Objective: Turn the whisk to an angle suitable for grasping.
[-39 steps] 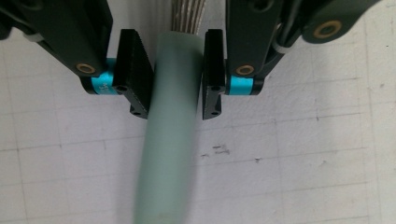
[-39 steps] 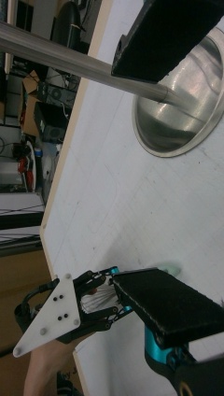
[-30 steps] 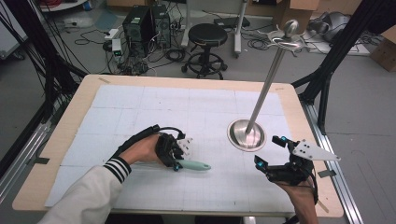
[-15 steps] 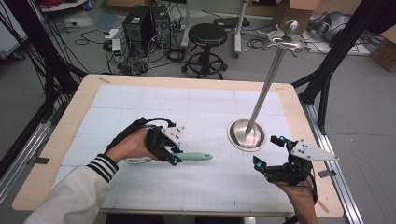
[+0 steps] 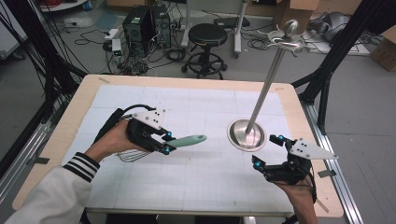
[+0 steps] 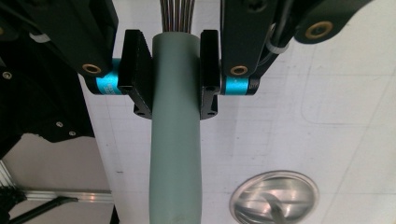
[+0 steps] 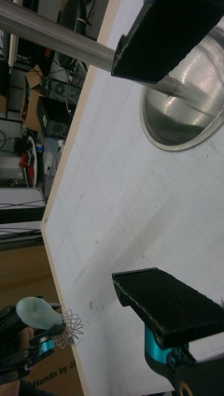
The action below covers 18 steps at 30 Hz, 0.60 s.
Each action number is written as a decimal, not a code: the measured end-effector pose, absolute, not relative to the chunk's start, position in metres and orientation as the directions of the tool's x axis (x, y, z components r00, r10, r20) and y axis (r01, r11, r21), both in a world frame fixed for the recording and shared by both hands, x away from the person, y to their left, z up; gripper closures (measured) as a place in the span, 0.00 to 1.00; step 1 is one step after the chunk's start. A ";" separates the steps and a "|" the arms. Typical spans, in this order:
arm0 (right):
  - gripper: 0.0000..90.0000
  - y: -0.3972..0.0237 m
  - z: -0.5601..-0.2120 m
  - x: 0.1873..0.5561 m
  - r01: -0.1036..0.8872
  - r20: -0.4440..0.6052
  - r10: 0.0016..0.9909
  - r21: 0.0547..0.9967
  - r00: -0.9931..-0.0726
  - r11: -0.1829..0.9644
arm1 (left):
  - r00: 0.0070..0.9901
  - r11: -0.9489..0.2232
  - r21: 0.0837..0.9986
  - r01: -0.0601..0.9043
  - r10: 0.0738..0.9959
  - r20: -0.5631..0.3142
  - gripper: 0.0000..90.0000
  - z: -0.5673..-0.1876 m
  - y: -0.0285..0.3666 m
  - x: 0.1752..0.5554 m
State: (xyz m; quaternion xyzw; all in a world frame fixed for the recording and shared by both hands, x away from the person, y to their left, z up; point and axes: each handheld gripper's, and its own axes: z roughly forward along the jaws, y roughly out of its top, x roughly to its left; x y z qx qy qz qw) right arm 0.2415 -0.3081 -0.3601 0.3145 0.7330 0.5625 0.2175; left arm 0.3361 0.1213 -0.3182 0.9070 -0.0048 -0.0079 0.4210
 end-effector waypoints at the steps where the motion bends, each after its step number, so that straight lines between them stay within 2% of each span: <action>1: 0.03 -0.308 -0.360 0.241 0.223 0.040 0.705 0.960 -0.708 0.170 | 1.000 -0.638 0.770 0.003 -0.014 -0.016 0.77 -0.317 0.123 0.336; 8: 0.03 -0.305 -0.359 0.245 0.228 0.036 0.703 0.956 -0.711 0.182 | 1.000 -0.585 0.811 -0.002 0.005 0.007 0.77 -0.300 0.137 0.334; 18: 0.03 -0.302 -0.354 0.246 0.222 0.022 0.697 0.955 -0.717 0.198 | 0.998 -0.516 0.856 -0.035 0.025 0.056 0.77 -0.266 0.137 0.328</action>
